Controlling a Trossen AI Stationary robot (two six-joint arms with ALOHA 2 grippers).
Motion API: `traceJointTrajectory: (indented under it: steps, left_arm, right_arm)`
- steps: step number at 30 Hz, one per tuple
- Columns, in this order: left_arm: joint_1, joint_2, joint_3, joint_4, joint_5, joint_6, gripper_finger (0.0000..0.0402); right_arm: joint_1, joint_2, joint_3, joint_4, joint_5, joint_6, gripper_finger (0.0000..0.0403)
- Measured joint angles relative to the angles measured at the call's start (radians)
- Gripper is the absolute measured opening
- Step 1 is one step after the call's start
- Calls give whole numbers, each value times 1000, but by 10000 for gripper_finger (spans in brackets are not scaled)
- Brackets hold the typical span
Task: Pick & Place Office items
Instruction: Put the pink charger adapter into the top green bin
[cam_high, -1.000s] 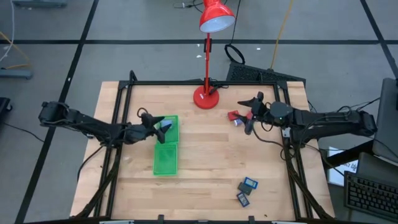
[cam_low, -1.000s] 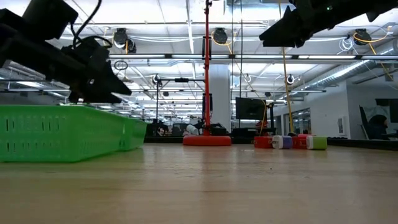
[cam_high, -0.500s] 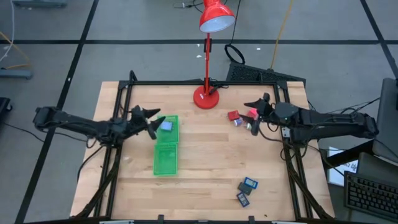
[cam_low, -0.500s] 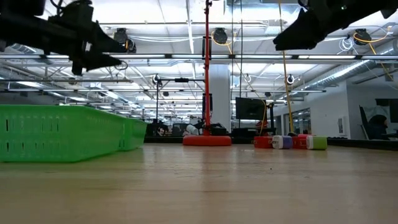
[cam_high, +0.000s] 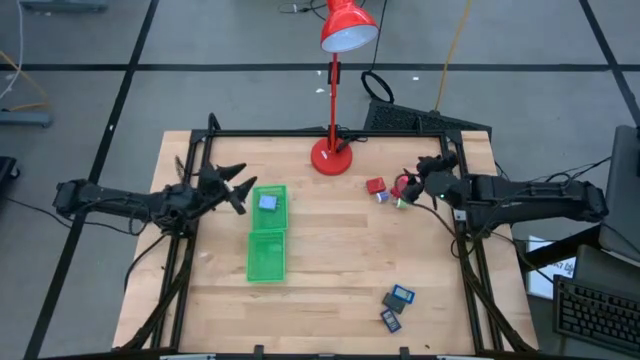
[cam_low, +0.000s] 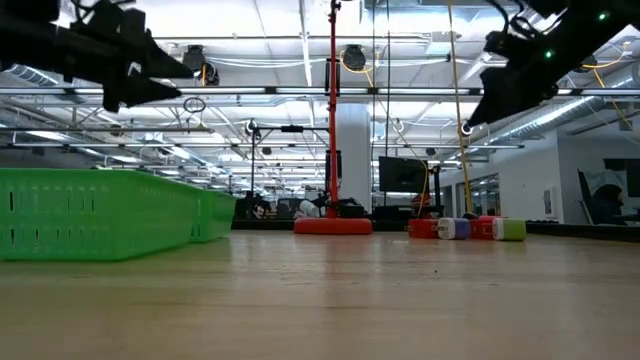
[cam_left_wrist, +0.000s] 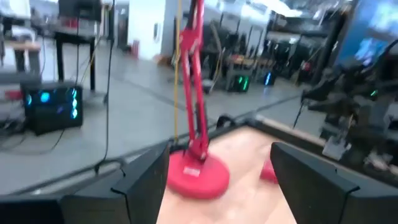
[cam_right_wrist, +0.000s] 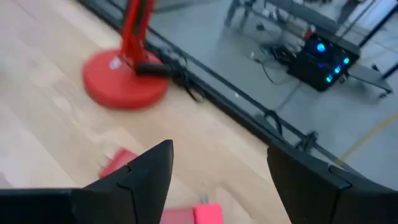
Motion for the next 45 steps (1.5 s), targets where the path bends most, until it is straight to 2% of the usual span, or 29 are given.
traceJointTrajectory:
  steps: [5, 9, 11, 15, 18, 25, 31, 38, 41, 45]
  left_arm:
    - [56, 41, 0, -37, 183, 45, 295]
    - [117, 41, 15, 32, 203, 166, 292]
    - [152, 40, 44, 40, 205, 189, 287]
    - [198, 40, 92, -24, 206, 153, 276]
    - [217, 41, 97, -78, 206, 91, 274]
    - [220, 42, 97, -156, 214, 41, 292]
    - [220, 42, 97, -154, 308, 38, 293]
    - [219, 42, 97, -144, 313, 38, 276]
    - [220, 42, 97, -137, 313, 43, 272]
    - [220, 42, 97, -138, 313, 25, 273]
  right_arm:
    - [-78, 90, 0, -16, -94, -2, 251]
    - [-197, 167, 0, -10, -95, -50, 251]
    - [-272, 198, 0, -1, -129, -75, 251]
    - [-409, 249, 0, -3, -323, -86, 251]
    - [-463, 281, 0, 4, -457, -112, 251]
    - [-486, 347, 0, 28, -487, -144, 251]
    - [-489, 364, -82, 71, -487, -142, 251]
    - [-487, 344, -228, 283, -482, -127, 251]
    - [-488, 344, -293, 394, -515, -119, 251]
    - [-488, 344, -367, 483, -536, -46, 251]
